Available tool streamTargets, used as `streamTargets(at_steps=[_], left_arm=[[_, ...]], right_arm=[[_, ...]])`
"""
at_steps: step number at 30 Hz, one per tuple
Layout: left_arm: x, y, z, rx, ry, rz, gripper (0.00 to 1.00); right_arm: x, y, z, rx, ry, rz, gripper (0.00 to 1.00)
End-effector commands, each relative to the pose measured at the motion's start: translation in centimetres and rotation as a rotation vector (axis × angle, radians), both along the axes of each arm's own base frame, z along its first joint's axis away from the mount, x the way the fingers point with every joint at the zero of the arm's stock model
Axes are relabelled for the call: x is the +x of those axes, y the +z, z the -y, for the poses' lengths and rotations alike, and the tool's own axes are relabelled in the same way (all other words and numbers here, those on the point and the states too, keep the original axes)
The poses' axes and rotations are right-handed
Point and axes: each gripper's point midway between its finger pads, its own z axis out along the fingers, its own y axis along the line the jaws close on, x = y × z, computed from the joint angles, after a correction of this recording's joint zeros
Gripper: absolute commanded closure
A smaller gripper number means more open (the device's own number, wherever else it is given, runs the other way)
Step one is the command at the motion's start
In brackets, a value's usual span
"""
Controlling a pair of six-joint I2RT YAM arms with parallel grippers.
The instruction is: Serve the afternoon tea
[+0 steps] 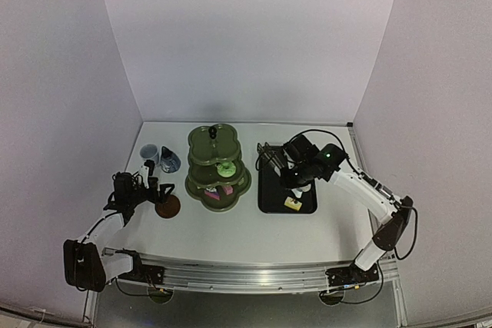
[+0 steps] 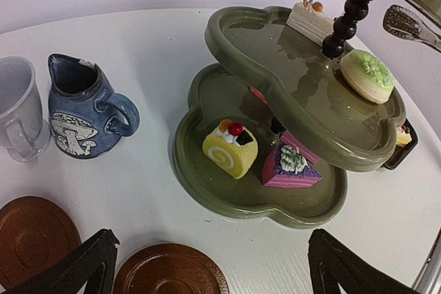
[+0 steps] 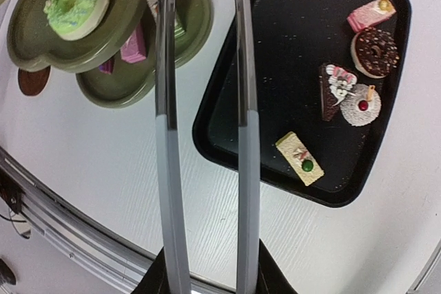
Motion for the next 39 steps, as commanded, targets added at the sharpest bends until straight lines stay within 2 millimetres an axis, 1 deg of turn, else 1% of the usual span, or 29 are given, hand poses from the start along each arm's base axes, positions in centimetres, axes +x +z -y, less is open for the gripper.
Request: streamTargets(at_steps=[1,4,7,9,13,15,17,22,28,35,39], left_arm=[[0.5,1.4,0.2,-0.007,-0.02,0.057,0.03],[0.5,1.4,0.2,-0.007,-0.021,0.059,0.03],[0.5,1.5,0.2,-0.007,-0.02,0.059,0.03],[0.4,1.5,0.2,-0.006,-0.019,0.062,0.03],[0.4,1.6,0.2,-0.006,-0.016,0.064,0.03],[0.4,1.5,0.2,-0.006,-0.016,0.061,0.03],[0.4,1.5,0.2,-0.005,-0.017,0.061,0.03],[0.3,1.5,0.2,-0.006,-0.018,0.061,0.03],[0.3,1.5,0.2,-0.005,-0.015,0.06,0.03],[0.4,1.5,0.2,-0.005,-0.015,0.058,0.03],[0.4,1.5,0.1,-0.005,-0.014,0.058,0.03]], right_arm=[[1.8,1.4,3.5,0.006,-0.193,0.07,0.72],[2.9,0.0,6.7,-0.002,-0.33,0.025,0.71],[3.3,-1.4,8.6,-0.033,-0.38,-0.005,0.71],[3.5,-2.5,9.4,-0.064,-0.385,-0.029,0.71],[2.9,-5.2,10.7,-0.146,-0.366,-0.107,0.71],[2.9,-6.2,11.3,-0.167,-0.379,-0.141,0.71],[3.3,-6.7,11.9,-0.174,-0.4,-0.158,0.71],[4.3,-7.9,12.4,-0.164,-0.434,-0.209,0.71],[3.9,-9.7,12.3,-0.169,-0.434,-0.275,0.71],[3.5,-10.5,12.4,-0.169,-0.448,-0.308,0.71],[3.3,-10.5,13.2,-0.206,-0.453,-0.303,0.72]])
